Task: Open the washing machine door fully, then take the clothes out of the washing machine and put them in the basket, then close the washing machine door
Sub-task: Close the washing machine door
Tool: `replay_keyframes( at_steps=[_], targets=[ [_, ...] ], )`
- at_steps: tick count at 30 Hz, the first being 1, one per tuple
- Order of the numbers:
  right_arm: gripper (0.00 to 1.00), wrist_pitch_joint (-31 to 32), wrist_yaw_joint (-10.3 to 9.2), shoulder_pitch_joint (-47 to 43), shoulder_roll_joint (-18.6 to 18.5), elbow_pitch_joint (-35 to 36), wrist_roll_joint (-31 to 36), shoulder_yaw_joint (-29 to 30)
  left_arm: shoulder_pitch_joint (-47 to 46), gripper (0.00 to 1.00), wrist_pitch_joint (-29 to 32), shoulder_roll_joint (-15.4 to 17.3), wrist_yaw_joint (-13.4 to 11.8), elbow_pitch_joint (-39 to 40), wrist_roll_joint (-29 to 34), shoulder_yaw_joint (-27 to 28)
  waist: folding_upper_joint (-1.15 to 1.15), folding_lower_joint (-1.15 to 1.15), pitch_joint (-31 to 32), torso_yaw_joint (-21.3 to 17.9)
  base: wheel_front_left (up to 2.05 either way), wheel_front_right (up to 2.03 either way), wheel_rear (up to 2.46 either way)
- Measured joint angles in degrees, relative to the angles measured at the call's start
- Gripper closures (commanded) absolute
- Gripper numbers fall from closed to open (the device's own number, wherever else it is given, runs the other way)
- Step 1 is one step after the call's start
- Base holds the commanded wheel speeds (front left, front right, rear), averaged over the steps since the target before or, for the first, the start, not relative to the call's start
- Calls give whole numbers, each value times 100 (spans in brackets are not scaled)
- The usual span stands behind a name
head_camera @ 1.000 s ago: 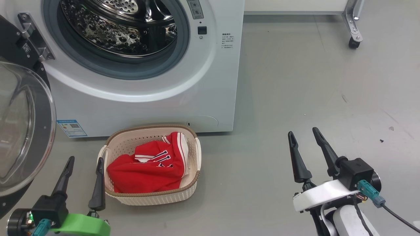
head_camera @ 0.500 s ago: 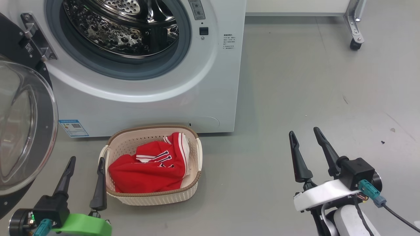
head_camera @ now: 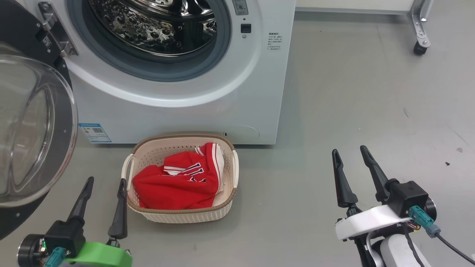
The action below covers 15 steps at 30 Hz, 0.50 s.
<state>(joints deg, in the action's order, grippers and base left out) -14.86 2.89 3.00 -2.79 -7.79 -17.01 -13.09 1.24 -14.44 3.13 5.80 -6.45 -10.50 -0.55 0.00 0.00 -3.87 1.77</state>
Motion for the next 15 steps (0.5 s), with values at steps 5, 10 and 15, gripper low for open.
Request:
replay_keyframes(
  at_steps=[5,10,15],
  targets=[
    [0,-1,8,0,0,8,1,-24,-2,0,0,-2,3,-8,0,-67,0,0,-82,210,0,0,0],
    [0,-1,55,3,0,9,32,-63,-4,0,0,-5,3,-16,0,-64,0,0,-159,485,0,0,0],
    [0,0,104,27,-1,-19,63,-167,-4,0,0,-10,-13,-15,0,40,0,0,-221,797,0,0,0]
  ],
)
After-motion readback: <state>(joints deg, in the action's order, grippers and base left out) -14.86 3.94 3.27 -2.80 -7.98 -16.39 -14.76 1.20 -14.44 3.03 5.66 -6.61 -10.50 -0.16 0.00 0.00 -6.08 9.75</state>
